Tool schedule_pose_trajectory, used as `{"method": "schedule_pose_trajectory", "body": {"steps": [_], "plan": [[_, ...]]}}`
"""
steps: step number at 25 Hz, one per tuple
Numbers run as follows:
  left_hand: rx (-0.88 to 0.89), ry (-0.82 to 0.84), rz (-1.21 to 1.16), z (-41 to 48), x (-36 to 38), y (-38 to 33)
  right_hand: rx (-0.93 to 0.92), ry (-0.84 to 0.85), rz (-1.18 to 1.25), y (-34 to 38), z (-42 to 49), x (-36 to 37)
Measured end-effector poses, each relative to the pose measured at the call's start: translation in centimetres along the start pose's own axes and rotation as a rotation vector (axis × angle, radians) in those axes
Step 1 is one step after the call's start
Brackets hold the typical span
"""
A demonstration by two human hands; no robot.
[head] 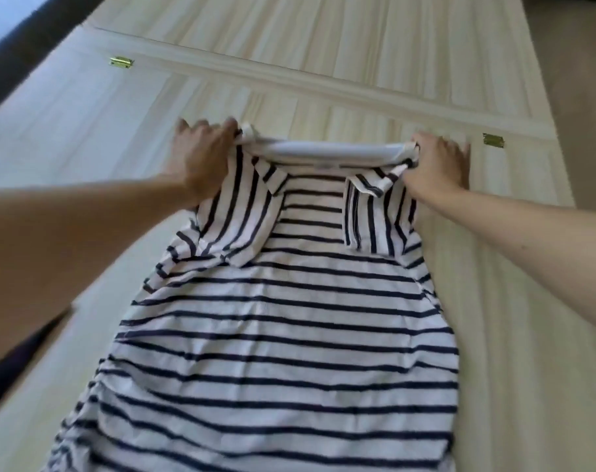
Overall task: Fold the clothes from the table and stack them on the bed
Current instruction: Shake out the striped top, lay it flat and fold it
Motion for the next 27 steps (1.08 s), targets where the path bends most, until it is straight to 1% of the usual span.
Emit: {"method": "schedule_pose_trajectory", "body": {"steps": [2, 4, 6, 8, 10, 12, 13, 14, 15, 16, 17, 18, 19, 21, 22, 23, 25, 26, 27], "plan": [[0.03, -0.083, -0.017, 0.7, -5.2, 1.2, -0.121, -0.068, -0.06, 1.9, -0.3, -5.2], [0.118, -0.134, -0.038, -0.5, -10.1, 1.7, -0.253, -0.078, -0.078, 3.5, -2.3, -9.0], [0.227, -0.123, -0.071, -3.5, -13.3, 2.4, -0.385, -0.057, -0.058, 4.0, -5.8, -12.1], [0.356, -0.094, -0.088, -8.2, -15.3, 3.2, -0.441, -0.01, 0.003, 4.0, -10.5, -14.7], [0.464, -0.079, -0.116, -14.5, -16.7, 3.4, -0.453, 0.074, 0.04, 3.7, -17.3, -15.6], [0.565, 0.003, -0.167, -21.5, -17.2, 2.7, -0.484, 0.161, 0.037, 2.9, -25.2, -14.6], [0.616, 0.065, -0.139, -25.3, -16.5, 2.3, -0.476, 0.287, 0.013, 2.5, -29.4, -13.6], [0.645, 0.151, -0.088, -29.4, -15.2, 2.0, -0.447, 0.492, -0.034, 2.0, -33.6, -12.2], [0.621, 0.278, -0.039, -32.8, -13.9, 2.0, -0.393, 0.734, -0.098, 1.7, -37.1, -11.2], [0.569, 0.424, 0.003, -35.9, -12.5, 1.9, -0.332, 0.908, -0.132, 1.1, -40.1, -10.2], [0.481, 0.58, 0.014, -38.1, -11.4, 1.6, -0.267, 0.98, -0.152, 0.4, -42.0, -9.3], [0.399, 0.652, 0.0, -39.4, -10.5, 0.8, -0.214, 0.97, -0.127, -0.2, -42.7, -8.6], [0.32, 0.679, -0.038, -39.8, -10.3, -0.8, -0.189, 0.912, -0.079, -0.7, -42.4, -7.9], [0.126, 0.642, -0.164, -39.6, -9.5, -4.8, -0.18, 0.716, -0.006, -1.6, -40.6, -6.5], [0.026, 0.636, -0.201, -39.2, -8.8, -7.0, -0.208, 0.664, 0.02, -1.6, -39.6, -5.5], [-0.054, 0.658, -0.221, -38.7, -7.9, -9.2, -0.255, 0.671, 0.049, -1.6, -38.7, -4.3], [-0.122, 0.778, -0.223, -37.8, -5.4, -12.7, -0.327, 0.746, 0.068, -1.7, -36.7, -1.8], [-0.123, 0.844, -0.198, -37.3, -4.0, -13.7, -0.319, 0.797, 0.047, -2.4, -35.9, -0.6], [-0.127, 0.895, -0.157, -36.5, -3.0, -14.1, -0.272, 0.816, 0.069, -3.1, -35.1, -0.2]]}}
Point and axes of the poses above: each hand's wrist, its own z-axis towards the middle knuckle, its own x-axis out of the palm, y = z × x, the point moved 3 cm from there along z, towards the middle knuckle, and after that the axes turned 5 degrees about z, right-handed, at the moved point
